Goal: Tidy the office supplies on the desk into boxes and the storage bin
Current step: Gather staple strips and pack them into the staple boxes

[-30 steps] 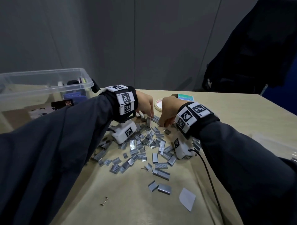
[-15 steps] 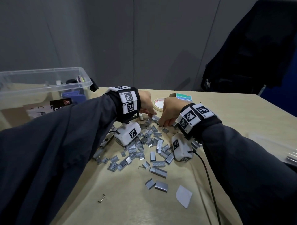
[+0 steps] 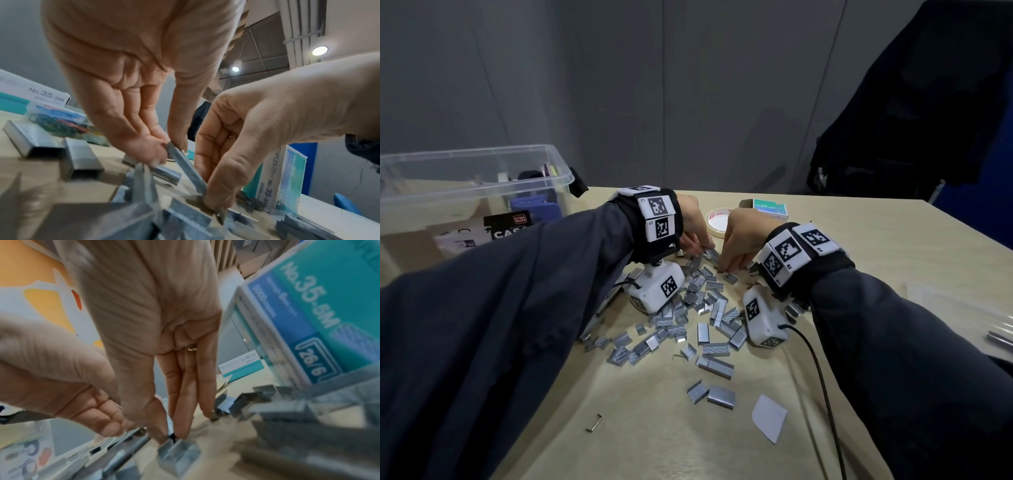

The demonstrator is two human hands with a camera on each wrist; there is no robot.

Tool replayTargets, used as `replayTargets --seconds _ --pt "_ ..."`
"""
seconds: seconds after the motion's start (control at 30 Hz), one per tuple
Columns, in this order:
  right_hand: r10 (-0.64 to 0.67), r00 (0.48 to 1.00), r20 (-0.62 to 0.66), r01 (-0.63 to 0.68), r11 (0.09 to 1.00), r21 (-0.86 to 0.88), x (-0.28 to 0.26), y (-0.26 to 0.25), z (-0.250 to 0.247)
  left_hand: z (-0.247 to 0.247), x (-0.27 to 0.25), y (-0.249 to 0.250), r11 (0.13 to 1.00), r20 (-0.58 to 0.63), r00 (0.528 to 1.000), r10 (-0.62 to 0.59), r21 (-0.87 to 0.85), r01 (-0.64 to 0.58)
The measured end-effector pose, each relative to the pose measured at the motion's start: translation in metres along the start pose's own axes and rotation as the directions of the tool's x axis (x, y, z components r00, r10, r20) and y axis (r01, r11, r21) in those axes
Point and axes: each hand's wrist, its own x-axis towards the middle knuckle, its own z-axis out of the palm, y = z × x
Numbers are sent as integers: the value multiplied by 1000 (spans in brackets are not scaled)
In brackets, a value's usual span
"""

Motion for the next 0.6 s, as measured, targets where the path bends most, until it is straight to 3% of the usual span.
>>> replayTargets --seconds 0.13,0.2,0.37,0.5,0.6 --pt "-21 998 -51 22 1000 13 -2 1 1 -5 -4 0 989 17 1000 -4 -147 6" --pt "-54 989 -137 53 999 -11 -5 1 -1 -12 -7 2 968 42 999 7 -251 3" --pt "-124 886 -446 80 990 -117 -19 4 -21 -24 -25 20 904 56 998 19 -428 7" --pt "-152 878 -454 151 988 -38 -33 22 -47 -23 -30 31 797 49 986 159 -596 -99" --pt "-206 860 -466 193 978 -76 -45 35 -64 -13 -27 40 755 -4 986 169 -643 -131"
